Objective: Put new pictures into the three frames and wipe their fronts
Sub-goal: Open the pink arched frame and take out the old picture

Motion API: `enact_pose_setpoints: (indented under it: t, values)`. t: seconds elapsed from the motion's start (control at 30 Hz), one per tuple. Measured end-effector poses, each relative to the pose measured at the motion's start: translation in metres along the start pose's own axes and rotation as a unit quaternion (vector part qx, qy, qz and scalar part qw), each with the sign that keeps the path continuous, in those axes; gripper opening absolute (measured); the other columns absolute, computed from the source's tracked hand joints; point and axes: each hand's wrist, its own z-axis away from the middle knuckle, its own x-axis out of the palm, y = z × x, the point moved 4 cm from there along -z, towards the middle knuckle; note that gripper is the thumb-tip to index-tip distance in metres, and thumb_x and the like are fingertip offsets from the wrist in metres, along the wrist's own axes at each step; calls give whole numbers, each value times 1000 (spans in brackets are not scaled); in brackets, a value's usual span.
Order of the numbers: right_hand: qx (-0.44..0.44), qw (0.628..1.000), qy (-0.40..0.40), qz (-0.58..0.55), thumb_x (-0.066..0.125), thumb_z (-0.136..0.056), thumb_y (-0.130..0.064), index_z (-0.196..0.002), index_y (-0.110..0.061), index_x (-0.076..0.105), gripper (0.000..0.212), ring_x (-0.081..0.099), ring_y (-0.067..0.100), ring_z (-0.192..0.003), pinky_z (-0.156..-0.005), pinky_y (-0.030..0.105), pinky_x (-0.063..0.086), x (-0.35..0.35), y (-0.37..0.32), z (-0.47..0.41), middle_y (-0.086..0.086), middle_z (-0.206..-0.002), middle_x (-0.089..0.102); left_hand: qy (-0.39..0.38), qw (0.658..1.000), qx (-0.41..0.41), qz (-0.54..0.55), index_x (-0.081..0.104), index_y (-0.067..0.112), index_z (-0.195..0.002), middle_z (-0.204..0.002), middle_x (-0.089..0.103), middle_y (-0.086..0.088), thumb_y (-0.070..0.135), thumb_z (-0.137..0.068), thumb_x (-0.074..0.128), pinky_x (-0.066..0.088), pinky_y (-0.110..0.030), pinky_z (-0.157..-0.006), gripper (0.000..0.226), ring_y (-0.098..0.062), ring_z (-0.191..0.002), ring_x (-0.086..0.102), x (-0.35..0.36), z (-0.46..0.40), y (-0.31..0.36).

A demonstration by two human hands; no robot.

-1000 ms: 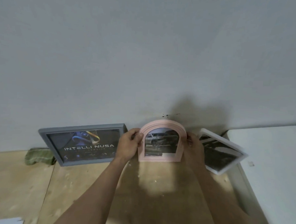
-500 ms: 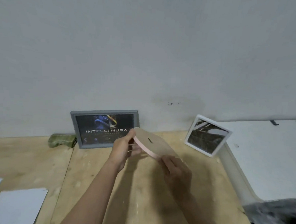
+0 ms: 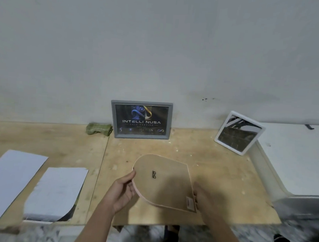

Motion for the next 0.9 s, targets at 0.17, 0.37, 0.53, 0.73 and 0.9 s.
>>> enact_pose_setpoints:
  t: [0.17, 0.37, 0.53, 0.73, 0.9]
  values:
    - [65, 995, 30, -74, 50, -97, -20, -105, -11, 68, 21, 66, 35, -87, -88, 56, 53, 9, 32, -6, 17, -97, 70, -28, 995, -18, 94, 78, 3, -102, -98, 77, -18, 17, -83, 66, 64, -42, -70, 26, -28, -86, 77, -23, 12, -23]
    - [71, 991, 41, -108, 48, -99, -16, -102, -12, 67, 20, 68, 36, -88, -81, 53, 56, 23, 40, -13, 17, -97, 71, 19, 996, 9, 89, 73, 0, -112, -81, 75, -7, 12, -68, 81, 61, -34, -59, 46, -22, -70, 73, -42, 2, -20]
    - [61, 993, 58, -86, 48, -99, -21, -96, -23, 67, 20, 69, 33, -87, -81, 53, 57, 27, 41, -19, 9, -95, 71, 201, 950, 117, -209, 65, 7, -114, -63, 61, -8, 3, -91, 65, 41, -23, -46, 23, -19, -50, 50, -59, -3, 0]
    - [64, 994, 56, -67, 51, -97, -19, -113, -17, 68, 24, 70, 32, -83, -76, 56, 57, 37, 62, -53, 8, -99, 71, 271, 903, 133, -306, 77, 14, -95, -88, 78, -11, 11, -91, 68, 60, -47, -73, 11, -34, -78, 72, -69, -17, 4]
    - [78, 994, 55, -48, 50, -97, -18, -95, -24, 68, 20, 68, 32, -80, -76, 56, 57, 51, 60, -52, 8, -89, 69, 330, 844, 119, -406, 75, 24, -86, -88, 75, 3, 36, -76, 81, 60, -50, -82, 17, -24, -84, 69, -87, -36, -2]
